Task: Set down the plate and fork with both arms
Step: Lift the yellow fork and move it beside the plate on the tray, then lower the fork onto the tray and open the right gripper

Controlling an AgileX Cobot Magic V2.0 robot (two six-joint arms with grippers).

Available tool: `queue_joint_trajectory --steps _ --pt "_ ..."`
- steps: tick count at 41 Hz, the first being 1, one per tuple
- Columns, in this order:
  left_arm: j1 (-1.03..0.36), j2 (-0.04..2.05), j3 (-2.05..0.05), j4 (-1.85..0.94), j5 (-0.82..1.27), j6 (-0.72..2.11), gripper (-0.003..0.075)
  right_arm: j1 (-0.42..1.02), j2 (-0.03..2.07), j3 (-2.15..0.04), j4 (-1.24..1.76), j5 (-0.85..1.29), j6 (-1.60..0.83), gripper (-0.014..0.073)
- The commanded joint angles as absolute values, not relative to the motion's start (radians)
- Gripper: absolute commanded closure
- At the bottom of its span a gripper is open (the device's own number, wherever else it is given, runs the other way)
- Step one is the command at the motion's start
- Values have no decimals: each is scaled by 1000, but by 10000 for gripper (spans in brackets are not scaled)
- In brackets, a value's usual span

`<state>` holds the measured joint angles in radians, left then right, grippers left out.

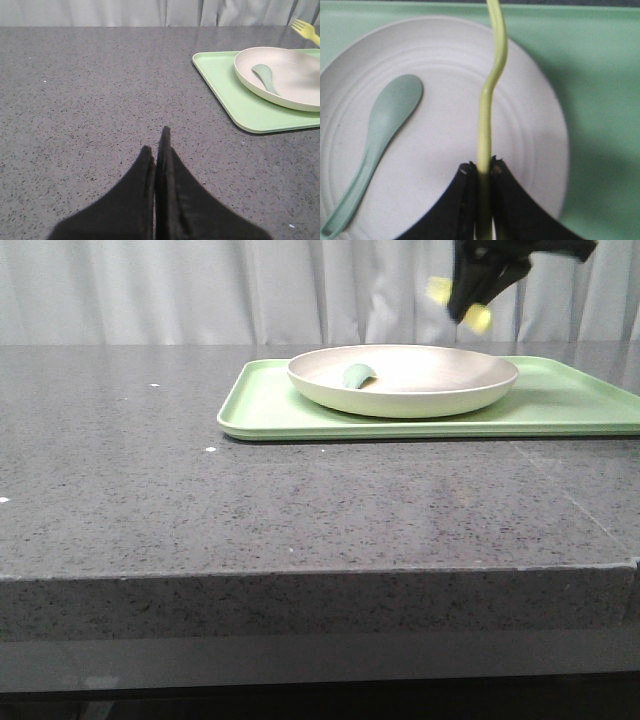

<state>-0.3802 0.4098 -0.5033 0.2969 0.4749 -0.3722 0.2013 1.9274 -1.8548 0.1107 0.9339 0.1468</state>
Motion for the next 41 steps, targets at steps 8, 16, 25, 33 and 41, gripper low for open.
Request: queue_joint_trajectory --steps 8,16,25,33,41 --pt "-378 413 -531 303 392 -368 738 90 1863 -1888 59 970 145 549" --pt "-378 413 -531 303 392 -368 738 61 1922 -1888 30 1042 142 549" --pt "-378 413 -531 303 392 -368 738 61 1993 -1888 29 1091 117 547" --pt "-378 413 -531 303 392 -368 738 61 2002 -1888 12 1089 117 543" --pt "-378 413 -531 303 392 -368 738 61 2002 -1888 11 1090 117 362"
